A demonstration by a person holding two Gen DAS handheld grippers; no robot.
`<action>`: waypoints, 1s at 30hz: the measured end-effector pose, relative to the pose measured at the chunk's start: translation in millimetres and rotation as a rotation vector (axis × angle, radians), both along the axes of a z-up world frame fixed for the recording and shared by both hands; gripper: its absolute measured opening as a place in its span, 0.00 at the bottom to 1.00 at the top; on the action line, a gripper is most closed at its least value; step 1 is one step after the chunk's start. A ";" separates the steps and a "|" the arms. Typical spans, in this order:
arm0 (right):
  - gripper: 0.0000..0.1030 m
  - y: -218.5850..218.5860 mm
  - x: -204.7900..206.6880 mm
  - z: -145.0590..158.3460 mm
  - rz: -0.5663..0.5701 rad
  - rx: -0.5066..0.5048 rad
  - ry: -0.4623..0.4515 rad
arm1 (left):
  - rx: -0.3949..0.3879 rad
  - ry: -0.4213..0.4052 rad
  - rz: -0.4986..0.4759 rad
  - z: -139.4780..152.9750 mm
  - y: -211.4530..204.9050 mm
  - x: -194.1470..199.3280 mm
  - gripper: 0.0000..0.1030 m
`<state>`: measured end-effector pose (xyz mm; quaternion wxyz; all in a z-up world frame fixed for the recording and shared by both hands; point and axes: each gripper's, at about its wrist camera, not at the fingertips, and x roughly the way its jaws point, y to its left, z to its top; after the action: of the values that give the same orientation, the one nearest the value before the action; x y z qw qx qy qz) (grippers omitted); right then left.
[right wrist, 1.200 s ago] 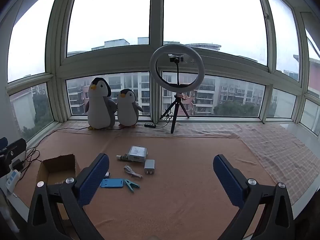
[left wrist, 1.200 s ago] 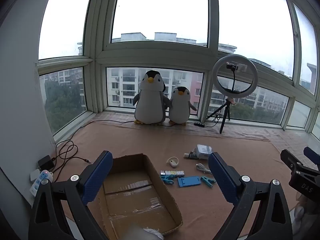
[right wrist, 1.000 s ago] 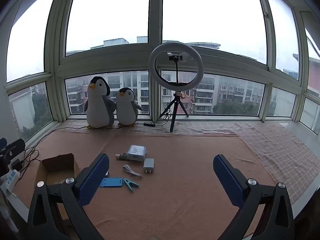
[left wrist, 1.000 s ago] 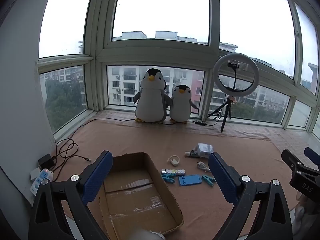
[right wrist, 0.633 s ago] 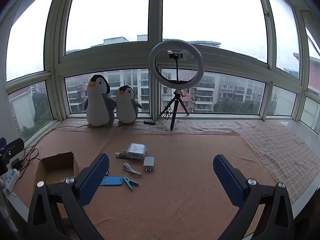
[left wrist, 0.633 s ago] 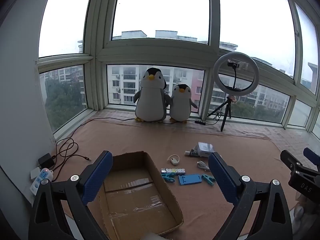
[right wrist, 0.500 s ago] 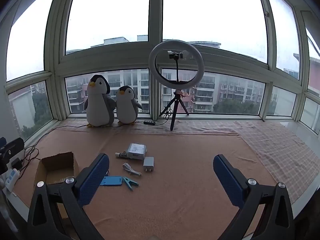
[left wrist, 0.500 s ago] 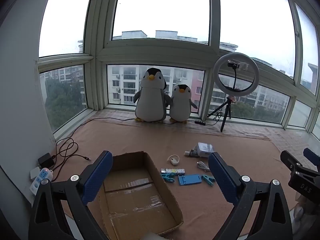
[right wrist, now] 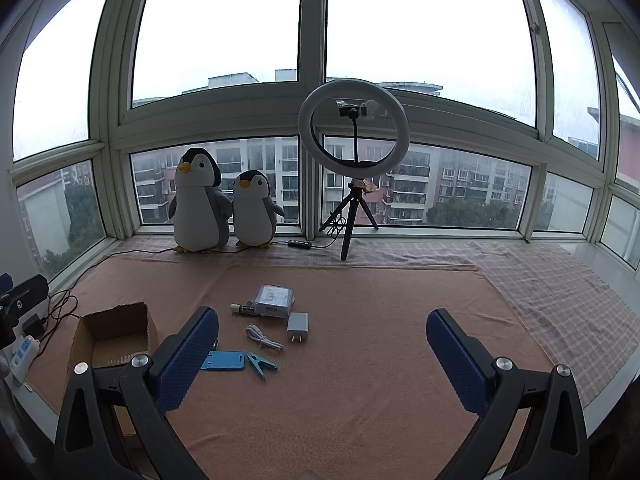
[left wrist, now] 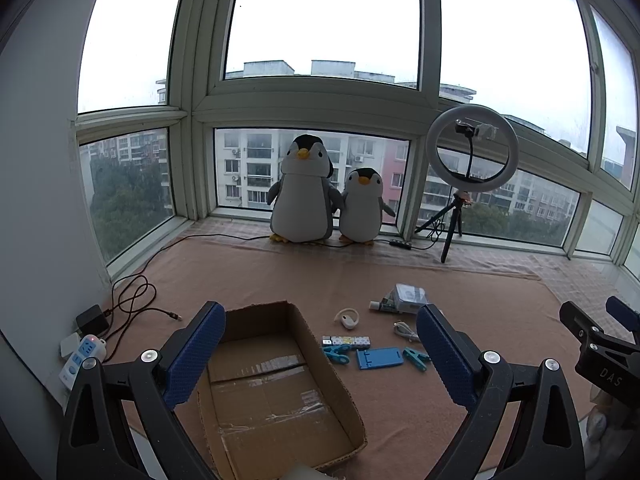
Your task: Organize rigid objects
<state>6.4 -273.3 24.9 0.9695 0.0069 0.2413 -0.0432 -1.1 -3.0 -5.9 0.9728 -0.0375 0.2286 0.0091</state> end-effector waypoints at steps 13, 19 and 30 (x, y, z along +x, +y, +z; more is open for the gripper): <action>1.00 1.0 -0.3 -2.2 0.001 0.003 0.005 | -0.003 0.000 0.000 -0.7 0.1 -0.7 0.95; 1.00 1.5 -0.2 -3.0 0.001 0.003 0.007 | -0.004 0.001 -0.001 -1.1 0.1 -0.9 0.95; 1.00 1.6 0.1 -2.9 0.001 0.001 0.007 | -0.002 0.000 0.000 -1.2 -1.6 -1.7 0.95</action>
<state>6.6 -271.7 22.0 0.9686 0.0071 0.2446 -0.0427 -2.9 -4.5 -7.1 0.9727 -0.0386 0.2287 0.0086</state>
